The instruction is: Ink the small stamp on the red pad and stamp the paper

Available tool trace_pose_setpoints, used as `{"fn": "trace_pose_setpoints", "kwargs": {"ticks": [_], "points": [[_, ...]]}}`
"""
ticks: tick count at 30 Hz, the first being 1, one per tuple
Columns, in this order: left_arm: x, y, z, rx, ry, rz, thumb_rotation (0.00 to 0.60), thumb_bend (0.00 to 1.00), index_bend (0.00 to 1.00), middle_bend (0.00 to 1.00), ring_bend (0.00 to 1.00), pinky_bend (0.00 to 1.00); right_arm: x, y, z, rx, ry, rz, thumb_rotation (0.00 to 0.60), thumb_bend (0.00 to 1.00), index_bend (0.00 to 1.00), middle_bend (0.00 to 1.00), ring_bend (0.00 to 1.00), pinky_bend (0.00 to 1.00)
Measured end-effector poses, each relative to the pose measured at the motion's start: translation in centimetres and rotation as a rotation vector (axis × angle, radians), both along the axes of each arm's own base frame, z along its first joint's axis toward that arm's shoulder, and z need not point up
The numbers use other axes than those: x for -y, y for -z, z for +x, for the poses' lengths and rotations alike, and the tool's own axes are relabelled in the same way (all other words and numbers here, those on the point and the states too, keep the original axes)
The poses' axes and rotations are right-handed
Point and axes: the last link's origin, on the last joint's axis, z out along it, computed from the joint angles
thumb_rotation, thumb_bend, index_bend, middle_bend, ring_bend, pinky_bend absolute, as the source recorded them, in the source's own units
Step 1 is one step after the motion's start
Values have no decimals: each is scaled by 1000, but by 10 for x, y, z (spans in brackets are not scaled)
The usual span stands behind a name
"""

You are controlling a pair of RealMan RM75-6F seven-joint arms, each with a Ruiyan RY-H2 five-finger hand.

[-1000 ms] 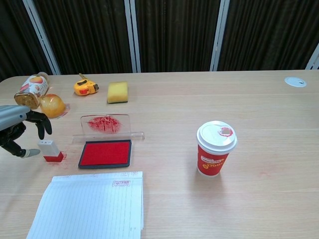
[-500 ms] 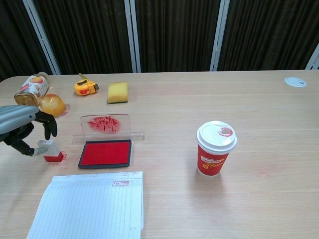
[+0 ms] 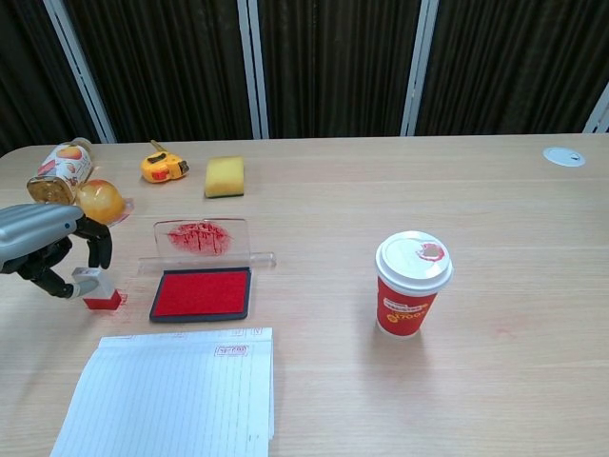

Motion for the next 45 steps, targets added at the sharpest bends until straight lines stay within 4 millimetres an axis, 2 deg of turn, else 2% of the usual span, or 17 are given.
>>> {"fn": "trace_pose_setpoints", "kwargs": {"ticks": [12, 21, 26, 31, 33, 38, 45], "points": [[0, 1, 0, 4, -8, -2, 600, 336, 519, 519, 785, 742, 1, 1, -1, -1, 5, -1, 600, 0, 0, 0, 0, 0], [0, -8, 10, 61, -9, -3, 600, 351, 526, 525, 785, 742, 1, 1, -1, -2, 9, -5, 600, 0, 0, 0, 0, 0], [1, -17, 25, 118, 7, -7, 600, 351, 530, 528, 786, 742, 1, 0, -1, 1, 11, -8, 600, 0, 0, 0, 0, 0], [-6, -23, 62, 181, 71, -46, 600, 351, 529, 529, 788, 742, 3, -2, -2, 0, 18, -14, 600, 0, 0, 0, 0, 0], [-10, -22, 70, 177, 89, -52, 600, 352, 530, 531, 787, 742, 3, -2, -3, 0, 20, -16, 600, 0, 0, 0, 0, 0], [-17, -11, 85, 169, 111, -67, 600, 351, 533, 533, 788, 742, 5, -3, -4, -2, 29, -20, 600, 0, 0, 0, 0, 0], [-25, 12, 91, 134, 110, -92, 600, 353, 540, 537, 787, 742, 7, -6, -11, -2, 62, -33, 600, 0, 0, 0, 0, 0]]}}
